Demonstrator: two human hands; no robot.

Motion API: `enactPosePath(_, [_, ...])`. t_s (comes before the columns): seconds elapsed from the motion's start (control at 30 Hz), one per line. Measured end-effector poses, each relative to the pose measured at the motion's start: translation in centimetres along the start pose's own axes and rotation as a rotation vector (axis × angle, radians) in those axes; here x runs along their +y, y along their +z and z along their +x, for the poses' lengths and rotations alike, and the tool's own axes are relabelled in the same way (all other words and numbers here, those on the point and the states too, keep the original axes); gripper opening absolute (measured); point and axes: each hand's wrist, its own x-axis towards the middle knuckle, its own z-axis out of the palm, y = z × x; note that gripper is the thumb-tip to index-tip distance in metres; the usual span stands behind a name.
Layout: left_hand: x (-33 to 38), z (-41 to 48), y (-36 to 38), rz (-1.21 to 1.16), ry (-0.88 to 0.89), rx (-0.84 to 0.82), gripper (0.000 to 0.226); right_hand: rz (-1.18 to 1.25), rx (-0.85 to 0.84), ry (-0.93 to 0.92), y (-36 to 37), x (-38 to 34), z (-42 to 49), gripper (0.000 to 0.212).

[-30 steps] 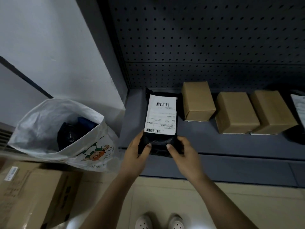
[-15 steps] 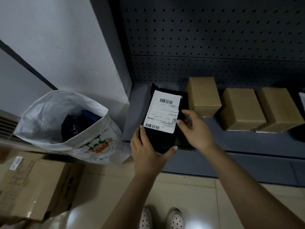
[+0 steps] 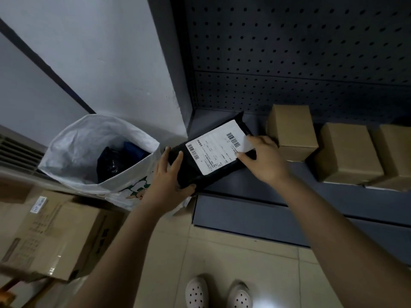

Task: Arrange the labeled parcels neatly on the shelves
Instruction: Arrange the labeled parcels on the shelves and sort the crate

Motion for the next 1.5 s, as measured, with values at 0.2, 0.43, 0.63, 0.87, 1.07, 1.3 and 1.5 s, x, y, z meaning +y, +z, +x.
enactPosePath(0.2, [0.5,-0.1,1.4,-0.114,-0.088,0.177,0.071,0.054,0.047,0.050,1.6,-0.9,-5.6,0.045])
enactPosePath(0.43, [-0.5,3.4,-0.3,-0.077,0.025,0.038,0.071,0.064,0.106,-0.034,1.1,1.4,-7.5,0.035])
enactPosePath(0.63, [3.8,-2.2,3.0,-0.180,-0.006,0.438,0.064,0.007,0.026,-0.095,-0.1,1.2,-2.4,0.058])
enactPosePath(0.87, [7.4,-3.7,7.1,-0.467,-0.124,0.158,0.083,-0.049,-0.093,0.016,-0.5,1.6,-2.7,0.063])
enactPosePath(1.07, [4.8,-0.8,5.1,-0.593,-0.058,-0.004,0.064,0.121,-0.063,0.093,0.5,2.4,-7.9,0.045])
enactPosePath(1.3, [4.6,-0.3,3.6,-0.828,-0.042,-0.138,0.069,0.350,-0.122,0.154,2.2,2.8,-8.9,0.045])
enactPosePath(1.5, [5.3,-1.4,4.1,-0.910,-0.128,-0.121,0.083,0.624,-0.188,0.207,2.2,2.3,-9.6,0.037])
